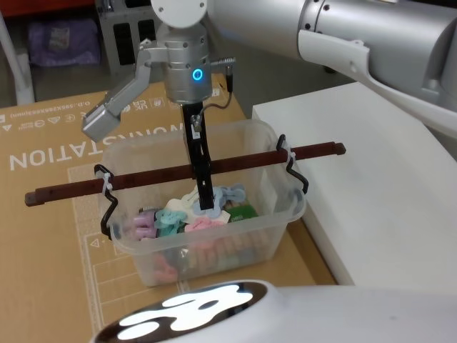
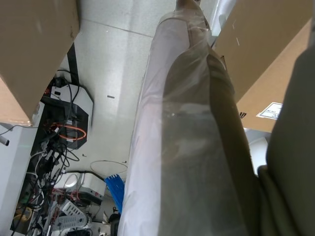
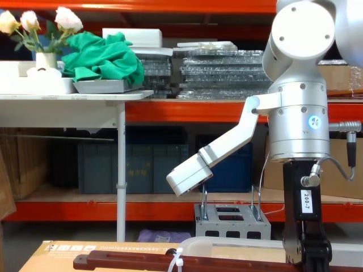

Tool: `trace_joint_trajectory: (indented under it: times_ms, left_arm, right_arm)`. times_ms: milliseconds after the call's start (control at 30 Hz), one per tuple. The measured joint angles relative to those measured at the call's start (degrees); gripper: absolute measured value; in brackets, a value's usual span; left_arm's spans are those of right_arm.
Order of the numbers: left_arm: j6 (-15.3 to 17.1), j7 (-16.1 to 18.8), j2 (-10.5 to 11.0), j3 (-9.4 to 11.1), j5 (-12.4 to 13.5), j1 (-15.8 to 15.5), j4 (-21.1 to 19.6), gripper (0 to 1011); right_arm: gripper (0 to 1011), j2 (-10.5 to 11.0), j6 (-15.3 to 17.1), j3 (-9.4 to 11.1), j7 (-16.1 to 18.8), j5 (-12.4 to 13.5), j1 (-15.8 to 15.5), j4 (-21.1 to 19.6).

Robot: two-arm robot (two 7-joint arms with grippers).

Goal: Use one hand to grasp the basket and place it at the designated location.

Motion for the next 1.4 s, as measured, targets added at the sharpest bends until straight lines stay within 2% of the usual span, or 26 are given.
trace_joint_trajectory:
  times_ms: [433,567,600,667,833,967,1233,1367,1400]
  left_arm:
    - [0.0,0.0,0.0,0.0,0.0,0.0,0.0,0]
    - [0.0,0.0,0.0,0.0,0.0,0.0,0.0,0]
    - [0.0,0.0,0.0,0.0,0.0,0.0,0.0,0]
    - [0.0,0.0,0.0,0.0,0.0,0.0,0.0,0]
    - [0.0,0.0,0.0,0.0,0.0,0.0,0.0,0]
    - [0.0,0.0,0.0,0.0,0.0,0.0,0.0,0]
    - [0.0,0.0,0.0,0.0,0.0,0.0,0.0,0]
    - [0.0,0.0,0.0,0.0,0.0,0.0,0.0,0]
    - [0.0,0.0,0.0,0.0,0.0,0.0,0.0,0]
  right_arm:
    - [1000,0.1,0.1,0.0,-0.5,-0.3,0.0,-0.3]
    - [1001,3.6,2.0,0.2,-4.9,-3.5,1.3,-5.0]
    - [1001,3.6,2.0,0.2,-4.9,-3.5,1.3,-5.0]
    - [1001,5.5,3.2,0.5,-6.2,-4.4,2.8,-7.5]
    - [1000,7.2,4.1,0.4,-6.4,-5.0,4.9,-10.4]
    - [1001,8.0,4.5,-0.1,-5.6,-4.9,6.0,-11.8]
    - [1001,8.0,4.4,-1.1,-3.9,-2.2,6.6,-11.8]
    - [1000,9.2,4.5,-1.1,-3.8,-1.1,7.5,-13.6]
    - [1000,10.3,4.9,-1.1,-4.2,-1.1,8.0,-15.3]
